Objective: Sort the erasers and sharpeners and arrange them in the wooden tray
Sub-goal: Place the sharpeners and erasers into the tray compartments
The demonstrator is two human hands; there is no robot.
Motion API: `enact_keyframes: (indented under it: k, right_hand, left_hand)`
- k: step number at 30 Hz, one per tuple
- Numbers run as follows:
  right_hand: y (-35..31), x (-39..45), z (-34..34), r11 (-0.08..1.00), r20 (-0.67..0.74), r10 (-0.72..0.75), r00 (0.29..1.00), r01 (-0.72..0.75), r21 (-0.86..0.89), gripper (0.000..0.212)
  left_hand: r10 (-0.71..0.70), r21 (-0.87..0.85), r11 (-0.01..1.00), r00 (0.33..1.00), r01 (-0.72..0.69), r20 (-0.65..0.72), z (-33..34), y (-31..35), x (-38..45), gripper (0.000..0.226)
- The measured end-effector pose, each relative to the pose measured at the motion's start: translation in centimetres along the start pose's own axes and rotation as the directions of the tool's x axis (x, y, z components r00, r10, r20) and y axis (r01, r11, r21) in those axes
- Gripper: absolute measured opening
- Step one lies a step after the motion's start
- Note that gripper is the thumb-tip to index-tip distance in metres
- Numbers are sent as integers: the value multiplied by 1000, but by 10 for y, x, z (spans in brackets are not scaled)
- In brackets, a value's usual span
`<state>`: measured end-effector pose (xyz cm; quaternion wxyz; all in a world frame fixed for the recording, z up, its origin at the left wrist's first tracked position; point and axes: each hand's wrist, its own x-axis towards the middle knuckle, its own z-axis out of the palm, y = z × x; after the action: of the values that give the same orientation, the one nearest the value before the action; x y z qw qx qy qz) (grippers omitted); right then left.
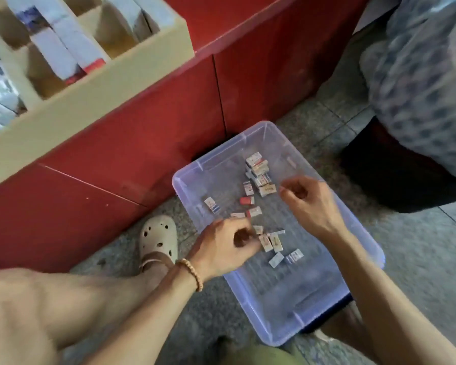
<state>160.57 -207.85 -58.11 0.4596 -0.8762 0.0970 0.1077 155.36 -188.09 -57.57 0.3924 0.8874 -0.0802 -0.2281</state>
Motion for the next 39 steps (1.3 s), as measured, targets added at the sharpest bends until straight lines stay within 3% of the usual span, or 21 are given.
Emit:
enact_keyframes:
  k: [7, 11, 16, 23, 26, 30, 35, 39]
  right_hand:
    - [92, 46, 96, 967, 7, 252, 968, -252, 18, 37]
    - [126, 85, 139, 983, -70, 128, 989, -136, -127, 59]
    - [152, 127, 176, 929, -19, -12, 1000, 4, -369, 84]
    - [179, 115, 195, 916, -111, -219, 969, 166, -366, 56]
    - [170, 125, 198, 946, -152, -99, 983, 45, -322, 63]
    - [155, 138, 215, 907, -204, 32, 978, -114, -405, 63]
    - [175, 113, 218, 851, -118, -145, 982, 63, -522, 59]
    - [169, 109, 226, 832, -62, -98, 993, 47, -553, 65]
  left_hand:
    - [31, 173, 985, 998, -22, -50, 11, -40, 23, 23]
    - [65, 322, 946, 995, -37, -74, 14, -63, 36, 31]
    - [113, 421, 905, 988, -58, -107, 15, -77, 39, 28]
    - [145, 504, 863, 974, -40, -172, 25, -75, 45, 22]
    - [139, 454, 890, 970, -33, -201, 26, -75, 45, 20]
    - [125, 426, 905, 966, -17, -227, 29, -76, 47, 19]
    - [111, 409, 912, 957, 9, -269, 30, -74, 50, 21]
    - [94, 423, 905, 956, 35, -279, 32, -72, 50, 21]
